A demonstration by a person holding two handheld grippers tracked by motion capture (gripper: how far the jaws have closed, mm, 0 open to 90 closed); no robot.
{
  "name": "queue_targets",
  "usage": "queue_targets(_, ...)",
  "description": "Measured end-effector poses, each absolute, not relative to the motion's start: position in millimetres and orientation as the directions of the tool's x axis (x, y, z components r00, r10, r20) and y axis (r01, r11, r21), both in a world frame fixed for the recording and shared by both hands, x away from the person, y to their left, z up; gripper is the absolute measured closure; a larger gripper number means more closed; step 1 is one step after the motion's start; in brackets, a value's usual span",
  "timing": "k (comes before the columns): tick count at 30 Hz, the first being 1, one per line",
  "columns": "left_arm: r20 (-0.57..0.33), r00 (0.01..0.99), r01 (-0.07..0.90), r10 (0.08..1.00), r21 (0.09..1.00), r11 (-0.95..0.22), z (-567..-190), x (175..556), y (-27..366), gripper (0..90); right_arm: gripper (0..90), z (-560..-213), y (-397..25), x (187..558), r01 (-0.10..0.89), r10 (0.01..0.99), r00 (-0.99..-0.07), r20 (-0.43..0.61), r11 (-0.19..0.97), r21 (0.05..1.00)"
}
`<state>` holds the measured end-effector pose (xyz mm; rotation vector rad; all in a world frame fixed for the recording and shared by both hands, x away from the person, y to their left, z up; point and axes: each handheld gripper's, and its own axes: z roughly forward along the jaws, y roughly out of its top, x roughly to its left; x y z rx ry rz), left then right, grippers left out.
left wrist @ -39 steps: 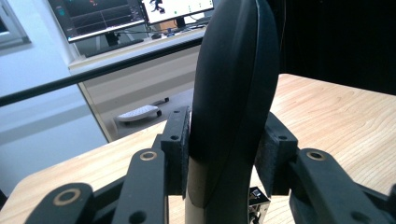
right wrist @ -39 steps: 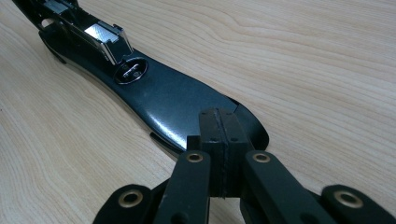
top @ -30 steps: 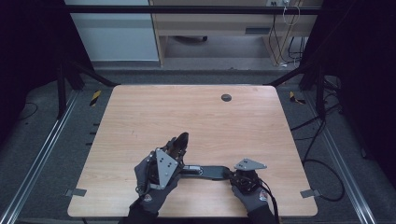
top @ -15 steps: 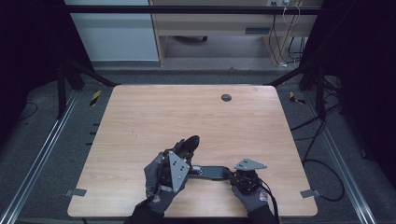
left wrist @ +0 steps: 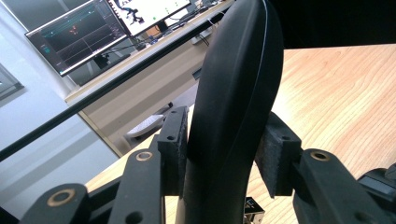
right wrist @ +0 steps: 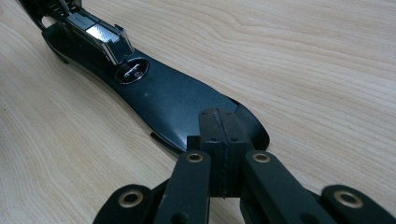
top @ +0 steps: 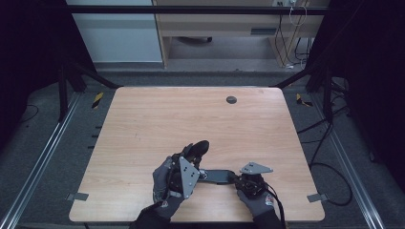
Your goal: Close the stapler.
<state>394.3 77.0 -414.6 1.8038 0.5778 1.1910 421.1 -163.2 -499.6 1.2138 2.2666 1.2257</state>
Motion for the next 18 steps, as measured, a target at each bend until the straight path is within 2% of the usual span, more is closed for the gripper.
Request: queue_targets(18,0.591,0.426,-0.107,0.685,0.785,-0.61,-426,394,57,57.0,90.0,-500,-164,421,0.549,0.789,-0.598,0.144,0.271,0.791)
